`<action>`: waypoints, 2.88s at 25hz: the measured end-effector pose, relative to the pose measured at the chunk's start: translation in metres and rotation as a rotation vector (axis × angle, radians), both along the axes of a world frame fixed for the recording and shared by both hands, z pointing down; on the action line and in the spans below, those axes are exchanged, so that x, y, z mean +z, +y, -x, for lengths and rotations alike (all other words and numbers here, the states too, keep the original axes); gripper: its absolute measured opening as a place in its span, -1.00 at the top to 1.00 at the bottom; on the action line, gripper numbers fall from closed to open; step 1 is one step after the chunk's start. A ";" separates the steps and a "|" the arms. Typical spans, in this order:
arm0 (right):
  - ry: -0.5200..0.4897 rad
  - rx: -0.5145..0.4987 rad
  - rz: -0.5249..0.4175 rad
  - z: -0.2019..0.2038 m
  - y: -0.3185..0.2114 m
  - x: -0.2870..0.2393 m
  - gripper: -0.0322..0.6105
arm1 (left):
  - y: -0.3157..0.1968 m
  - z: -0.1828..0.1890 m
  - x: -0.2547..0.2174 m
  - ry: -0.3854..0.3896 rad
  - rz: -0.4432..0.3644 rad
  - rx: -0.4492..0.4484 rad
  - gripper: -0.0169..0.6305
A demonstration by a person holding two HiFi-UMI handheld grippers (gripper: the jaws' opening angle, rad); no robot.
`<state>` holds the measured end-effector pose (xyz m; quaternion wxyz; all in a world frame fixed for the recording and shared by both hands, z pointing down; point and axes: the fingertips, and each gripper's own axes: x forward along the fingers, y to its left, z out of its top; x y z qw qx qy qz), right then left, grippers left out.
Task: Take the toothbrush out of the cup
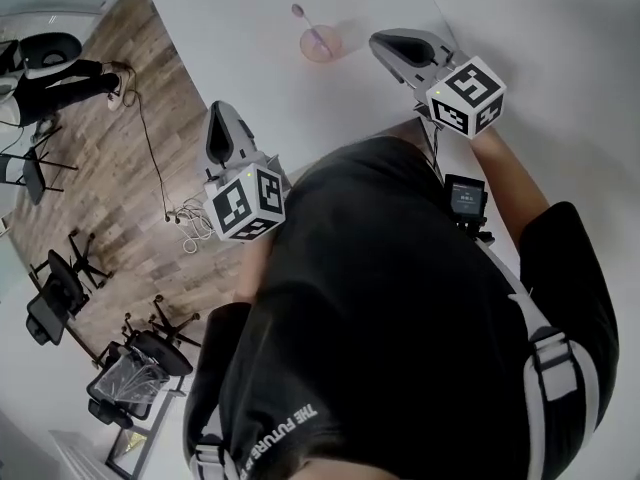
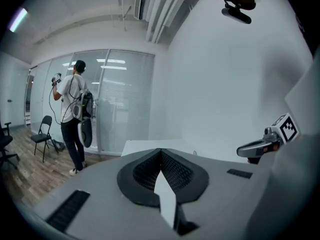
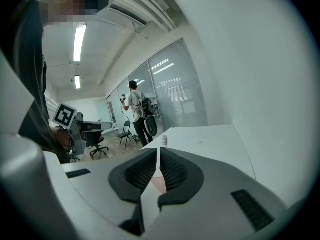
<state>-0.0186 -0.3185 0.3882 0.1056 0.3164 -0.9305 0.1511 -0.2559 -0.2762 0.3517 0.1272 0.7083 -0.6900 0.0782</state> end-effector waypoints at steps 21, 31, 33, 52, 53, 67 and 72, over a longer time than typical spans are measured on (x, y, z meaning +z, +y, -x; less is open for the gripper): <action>0.034 -0.123 0.062 0.054 -0.045 0.052 0.66 | 0.009 0.013 0.004 -0.039 0.055 -0.113 0.92; 0.046 -0.186 0.055 0.071 -0.047 0.074 0.64 | 0.012 0.010 0.027 -0.043 0.084 -0.132 0.93; 0.040 -0.199 0.053 0.071 -0.046 0.074 0.64 | 0.014 0.008 0.026 -0.046 0.087 -0.143 0.93; 0.056 -0.254 0.024 0.093 -0.042 0.082 0.62 | 0.037 0.007 0.027 -0.059 0.126 -0.186 0.93; 0.065 -0.252 0.020 0.093 -0.042 0.080 0.62 | 0.037 0.008 0.026 -0.057 0.128 -0.183 0.93; 0.100 -0.212 0.028 0.095 -0.066 0.075 0.62 | 0.018 0.018 0.016 -0.052 0.139 -0.163 0.93; 0.114 -0.217 0.033 0.098 -0.065 0.076 0.62 | 0.022 0.022 0.018 -0.048 0.151 -0.176 0.93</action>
